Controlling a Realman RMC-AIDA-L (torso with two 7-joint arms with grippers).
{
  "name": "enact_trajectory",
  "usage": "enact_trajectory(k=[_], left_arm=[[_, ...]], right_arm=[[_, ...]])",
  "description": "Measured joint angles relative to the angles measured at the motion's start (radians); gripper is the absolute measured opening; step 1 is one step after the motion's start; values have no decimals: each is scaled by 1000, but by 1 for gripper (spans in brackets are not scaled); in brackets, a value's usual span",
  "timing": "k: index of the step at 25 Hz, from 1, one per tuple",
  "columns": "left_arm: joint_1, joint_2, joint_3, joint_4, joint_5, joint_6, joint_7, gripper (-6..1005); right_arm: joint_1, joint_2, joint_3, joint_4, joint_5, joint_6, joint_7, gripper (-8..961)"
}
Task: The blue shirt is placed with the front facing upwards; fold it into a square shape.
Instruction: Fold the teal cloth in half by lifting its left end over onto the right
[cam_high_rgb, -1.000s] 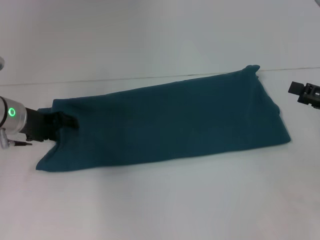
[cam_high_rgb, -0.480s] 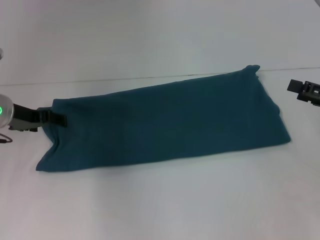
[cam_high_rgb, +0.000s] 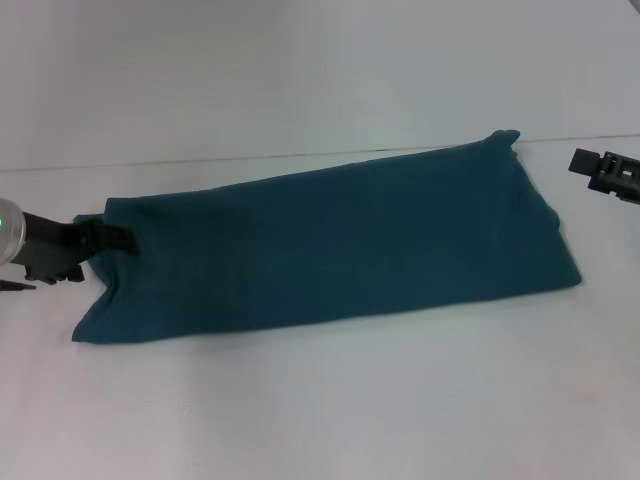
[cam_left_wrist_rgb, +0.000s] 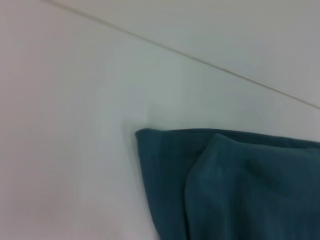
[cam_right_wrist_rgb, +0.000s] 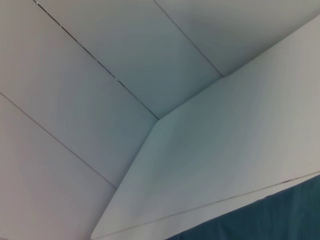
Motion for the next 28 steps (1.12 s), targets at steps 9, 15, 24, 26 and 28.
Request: enact_trajectory(k=[9,15,24,26,28], left_arm=[[-2,-19,-51,-81,-1,-112,-18,886],[-4,-21,-52,-95,-1,-116,-18,886],[-34,-22,-48,-132,-2,-113,-14,885],[-52,-14,-47,-165,-2,-111,-8,885],[-67,-9,-48,-182,-2,-111,0,885]], right_arm=[[1,0,1,0,0,3,0,915],[1,0,1,0,0,3,0,915],[0,0,1,0,0,4,-1,915],[-2,0,1,0,0,4,-1,915],[-4,0,1,0,0,4,-2,915]])
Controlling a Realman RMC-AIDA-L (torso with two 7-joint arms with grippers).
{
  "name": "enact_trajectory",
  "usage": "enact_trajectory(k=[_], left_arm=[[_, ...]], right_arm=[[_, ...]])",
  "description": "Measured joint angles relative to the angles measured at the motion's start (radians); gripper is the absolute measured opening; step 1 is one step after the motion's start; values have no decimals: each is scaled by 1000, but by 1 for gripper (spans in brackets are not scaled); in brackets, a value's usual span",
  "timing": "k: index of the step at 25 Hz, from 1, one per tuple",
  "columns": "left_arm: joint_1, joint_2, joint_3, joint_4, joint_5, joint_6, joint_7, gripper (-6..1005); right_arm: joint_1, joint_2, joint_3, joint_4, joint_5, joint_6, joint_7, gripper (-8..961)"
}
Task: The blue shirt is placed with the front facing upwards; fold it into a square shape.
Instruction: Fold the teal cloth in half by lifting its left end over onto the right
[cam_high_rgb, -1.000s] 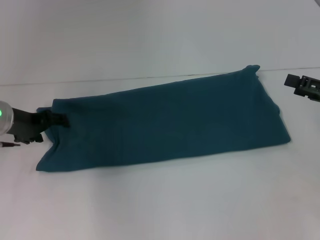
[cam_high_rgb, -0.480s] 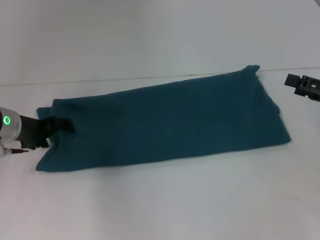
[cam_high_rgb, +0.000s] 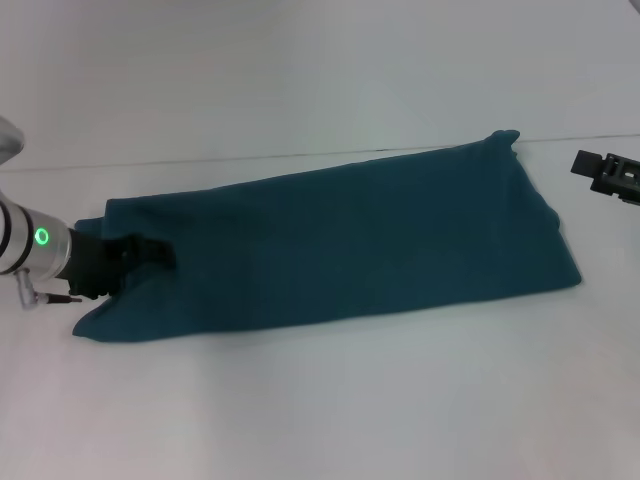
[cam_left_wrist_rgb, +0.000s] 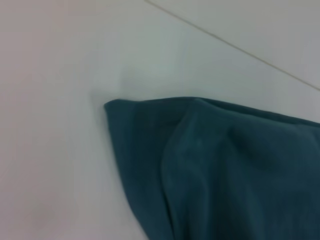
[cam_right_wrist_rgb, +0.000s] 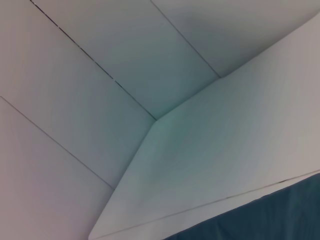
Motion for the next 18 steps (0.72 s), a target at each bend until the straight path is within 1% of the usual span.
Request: enact_trajectory(k=[5,6,11,16,18], left_arm=[[-14,1,-4,0,-13,-3,8,886],[-23,6,3,-7,-13,-2,11,886],[-37,14,26,-17,-2,2,24,886],[-37,14,27,-16,-2,3,24,784],[-37,14,27,-18,-2,2,25,709]], right_arm=[[-5,0,0,0,0,0,0,915],[-6,0,0,0,0,0,0,915],[-6,-1,3,0,0,0,0,915],[-4,-2,4,1,0,0,1,915],[-4,-2,5,1,0,0,2,915]])
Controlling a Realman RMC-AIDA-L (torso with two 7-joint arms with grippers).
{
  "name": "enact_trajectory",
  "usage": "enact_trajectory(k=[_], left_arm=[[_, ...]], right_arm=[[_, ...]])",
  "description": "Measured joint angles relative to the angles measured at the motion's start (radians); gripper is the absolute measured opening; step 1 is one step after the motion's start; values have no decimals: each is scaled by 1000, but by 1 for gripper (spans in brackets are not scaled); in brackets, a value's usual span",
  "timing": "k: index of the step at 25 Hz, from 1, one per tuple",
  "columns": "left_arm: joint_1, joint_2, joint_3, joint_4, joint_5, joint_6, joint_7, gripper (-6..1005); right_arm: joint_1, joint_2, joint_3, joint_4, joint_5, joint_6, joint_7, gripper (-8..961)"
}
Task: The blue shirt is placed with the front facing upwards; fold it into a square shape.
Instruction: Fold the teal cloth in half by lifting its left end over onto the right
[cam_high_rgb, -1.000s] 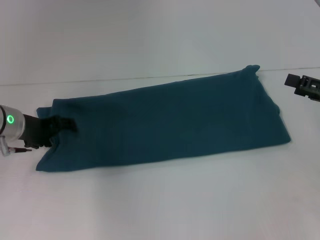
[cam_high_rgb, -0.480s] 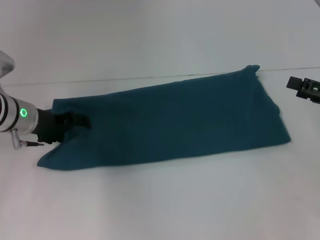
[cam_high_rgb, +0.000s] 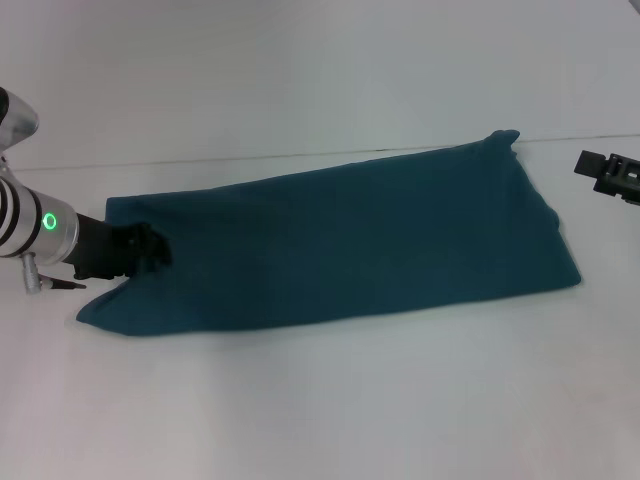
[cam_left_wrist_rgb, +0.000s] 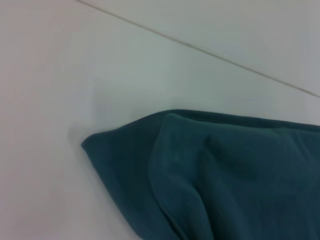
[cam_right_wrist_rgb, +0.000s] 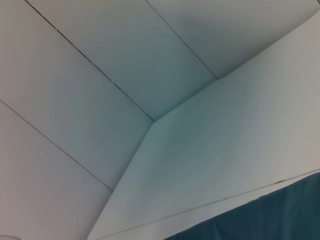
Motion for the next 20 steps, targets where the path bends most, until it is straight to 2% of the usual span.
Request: enact_trajectory(k=[4,6,12,20], left_arm=[[0,0,1,-1,0,-4,2,559],[0,0,2,-1,0,-4,3,357],[0,0,2,0,0,-5,5,127],[0,-3,2,5,0,-4,8,105]], right_arm=[[1,0,0,0,0,0,0,915],[1,0,0,0,0,0,1,915],[1,-1,5,0,0,0,3,915],[0,-2,9,1,0,0,4,915]])
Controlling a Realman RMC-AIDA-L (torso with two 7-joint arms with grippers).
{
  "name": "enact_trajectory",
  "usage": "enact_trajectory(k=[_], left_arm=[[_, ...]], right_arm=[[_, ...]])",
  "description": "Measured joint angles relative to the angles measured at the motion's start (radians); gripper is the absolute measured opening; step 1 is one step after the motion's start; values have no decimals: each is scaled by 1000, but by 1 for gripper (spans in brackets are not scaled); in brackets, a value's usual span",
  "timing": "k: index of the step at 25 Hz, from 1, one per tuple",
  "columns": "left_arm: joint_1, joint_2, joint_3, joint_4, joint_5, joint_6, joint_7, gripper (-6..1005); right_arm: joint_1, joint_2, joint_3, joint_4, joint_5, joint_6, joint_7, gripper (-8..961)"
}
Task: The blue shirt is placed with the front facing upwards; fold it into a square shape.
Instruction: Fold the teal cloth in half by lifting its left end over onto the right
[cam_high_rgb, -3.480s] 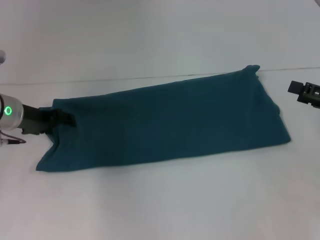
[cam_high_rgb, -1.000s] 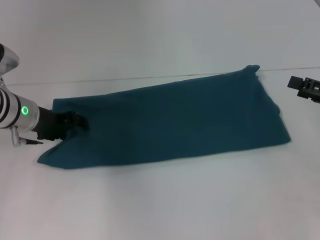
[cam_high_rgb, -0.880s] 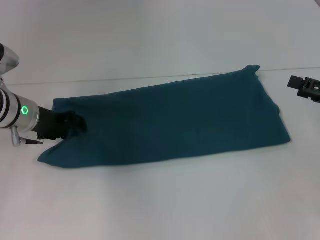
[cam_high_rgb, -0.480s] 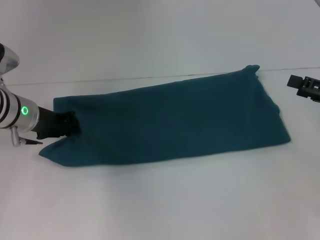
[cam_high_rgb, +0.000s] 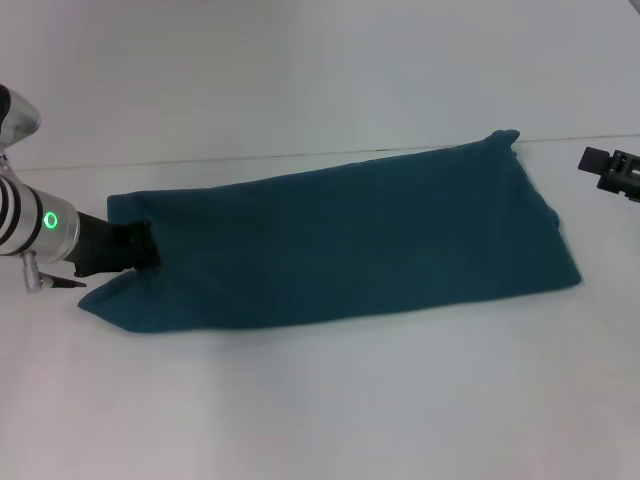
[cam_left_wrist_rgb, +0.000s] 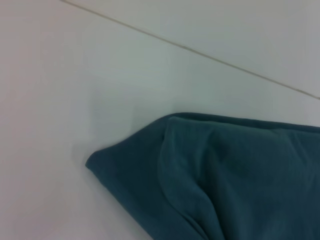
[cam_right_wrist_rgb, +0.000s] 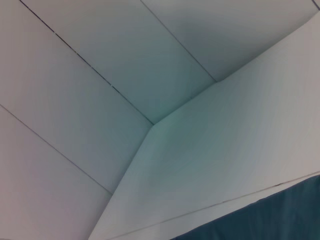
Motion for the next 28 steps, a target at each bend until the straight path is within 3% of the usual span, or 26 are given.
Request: enact_trajectory(k=[15,23,28], left_arm=[[6,2,0,2,2,6,8,98],[75,39,-18,59,29,35,-1,93],[104,58,-91,95,114,59,0,87]], right_arm=[[-1,0,0,0,0,1,3,915],[-2,-1,9,0,0,2,5,915],[-2,-3,11,5,0,2,7,915]])
